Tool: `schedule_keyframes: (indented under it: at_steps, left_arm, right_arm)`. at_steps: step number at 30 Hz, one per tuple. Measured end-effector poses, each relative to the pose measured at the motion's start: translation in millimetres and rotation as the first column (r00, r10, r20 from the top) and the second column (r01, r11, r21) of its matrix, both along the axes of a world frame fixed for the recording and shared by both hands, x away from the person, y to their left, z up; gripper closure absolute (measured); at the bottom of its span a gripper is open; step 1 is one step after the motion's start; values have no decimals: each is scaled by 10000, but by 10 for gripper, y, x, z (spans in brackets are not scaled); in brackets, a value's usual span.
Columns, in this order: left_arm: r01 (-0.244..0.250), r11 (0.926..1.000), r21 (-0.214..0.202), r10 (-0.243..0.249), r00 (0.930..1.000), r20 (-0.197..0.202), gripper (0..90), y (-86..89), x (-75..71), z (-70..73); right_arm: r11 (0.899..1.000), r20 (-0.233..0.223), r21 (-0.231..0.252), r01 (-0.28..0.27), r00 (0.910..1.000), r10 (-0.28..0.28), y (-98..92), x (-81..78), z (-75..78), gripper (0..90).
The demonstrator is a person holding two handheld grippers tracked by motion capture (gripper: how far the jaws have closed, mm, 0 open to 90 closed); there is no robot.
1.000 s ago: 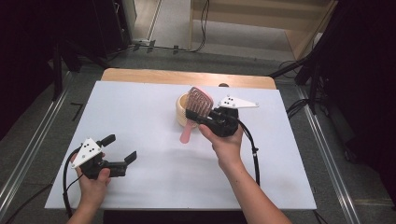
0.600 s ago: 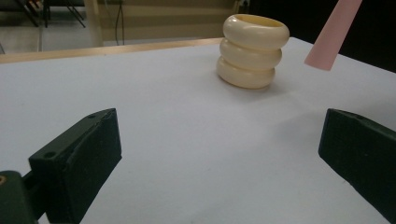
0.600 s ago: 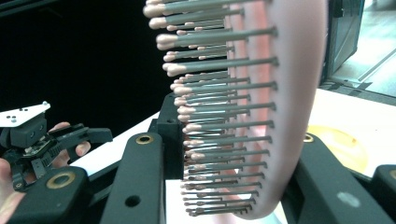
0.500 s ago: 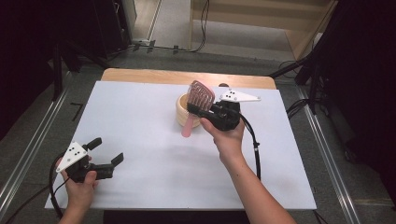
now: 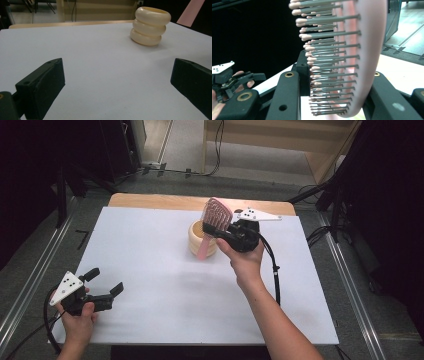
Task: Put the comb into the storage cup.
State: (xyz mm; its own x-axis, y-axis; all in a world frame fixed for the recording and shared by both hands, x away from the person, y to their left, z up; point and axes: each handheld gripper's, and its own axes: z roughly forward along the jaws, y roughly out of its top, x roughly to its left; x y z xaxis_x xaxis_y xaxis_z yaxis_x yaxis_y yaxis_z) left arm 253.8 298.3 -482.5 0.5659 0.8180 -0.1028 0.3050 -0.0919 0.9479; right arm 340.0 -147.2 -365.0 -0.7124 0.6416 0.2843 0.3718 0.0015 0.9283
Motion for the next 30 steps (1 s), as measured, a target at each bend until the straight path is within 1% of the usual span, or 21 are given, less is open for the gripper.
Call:
schedule_keyframes:
  at_steps: [2,6,8,10,12,13,19,30]
  left_arm:
    - [3,10000,-7,-3,10000,1,0,-6,-5,-10]
    - [-45,9999,-160,45,10000,40,0,1,-17,-35]
    - [-91,9994,-331,93,9999,43,0,15,-15,-42]
    - [-203,9989,-422,203,9998,7,0,30,-17,-43]
    - [-200,9985,-501,202,9998,21,0,35,-18,-46]
    - [-187,9985,-513,188,9998,29,0,37,-19,-46]
    - [-50,9986,-533,54,10000,70,0,42,-21,-47]
    - [1,9987,-518,3,10000,77,0,35,-24,-48]
  right_arm:
    - [10000,-3,-14,22,10000,-22,-6,27,22,617]
    - [9999,71,-10,102,9999,-102,-7,63,49,617]
    - [9999,103,10,106,9999,-106,-6,72,56,617]
    - [9999,164,55,111,9998,-112,-5,93,70,617]
    - [9998,247,78,201,9995,-203,-8,113,90,617]
    - [9996,274,147,247,9993,-251,-16,138,105,617]
    - [9991,312,98,423,9986,-426,-37,206,135,617]
    - [9974,314,150,702,9970,-706,-89,318,169,617]
